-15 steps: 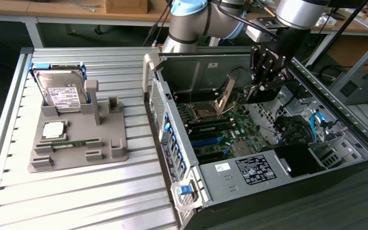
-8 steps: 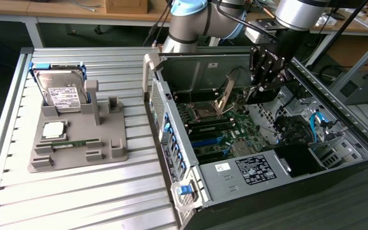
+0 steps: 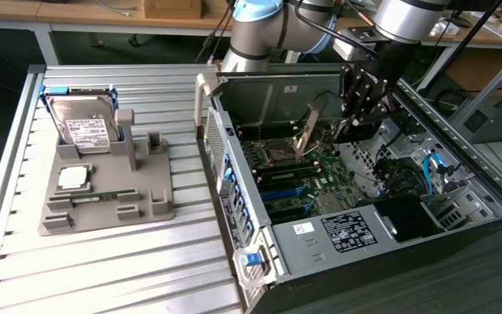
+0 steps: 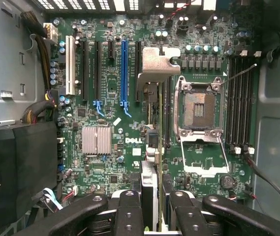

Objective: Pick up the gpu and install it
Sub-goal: 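Insert the gpu into the slot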

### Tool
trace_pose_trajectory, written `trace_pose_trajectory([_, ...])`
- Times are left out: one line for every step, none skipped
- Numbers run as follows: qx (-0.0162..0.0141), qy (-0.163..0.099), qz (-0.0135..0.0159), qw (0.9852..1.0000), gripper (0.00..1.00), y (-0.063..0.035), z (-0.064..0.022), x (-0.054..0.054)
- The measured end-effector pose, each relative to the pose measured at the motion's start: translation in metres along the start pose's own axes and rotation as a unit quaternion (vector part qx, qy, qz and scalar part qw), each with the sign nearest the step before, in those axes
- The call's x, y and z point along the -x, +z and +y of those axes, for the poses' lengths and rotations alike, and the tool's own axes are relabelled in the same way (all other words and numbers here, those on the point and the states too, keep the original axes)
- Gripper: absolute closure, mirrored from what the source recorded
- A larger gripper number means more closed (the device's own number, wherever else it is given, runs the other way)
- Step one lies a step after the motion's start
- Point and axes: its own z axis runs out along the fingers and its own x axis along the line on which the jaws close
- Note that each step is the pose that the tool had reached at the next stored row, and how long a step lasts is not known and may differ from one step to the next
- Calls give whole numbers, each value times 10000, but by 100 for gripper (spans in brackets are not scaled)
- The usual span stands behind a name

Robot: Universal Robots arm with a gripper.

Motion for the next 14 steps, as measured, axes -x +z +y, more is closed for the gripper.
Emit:
trace_pose_trajectory([0,0,1,10000,73,2,1,0])
trace_pose_trajectory([0,0,1,10000,73,4,2,0])
trace_pose_trajectory([0,0,1,10000,73,6,3,-1])
trace_pose_trajectory([0,0,0,10000,73,9,4,-1])
trace_pose_trajectory([0,0,0,10000,73,11,5,-1])
trace_pose_trajectory([0,0,0,10000,73,14,6,-1])
trace_pose_trajectory([0,0,0,10000,73,16,7,-2])
trace_pose_trajectory([0,0,0,10000,73,19,9,-2])
trace_pose_trajectory([0,0,1,10000,73,22,10,-2])
trace_pose_trajectory([0,0,1,10000,73,25,11,-2])
trace_pose_trajectory([0,0,1,10000,73,27,12,-3])
trace_pose_trajectory([0,0,1,10000,73,30,13,-3])
trace_pose_trajectory([0,0,0,10000,73,33,13,-3])
trace_pose_trajectory([0,0,0,10000,73,35,14,-3])
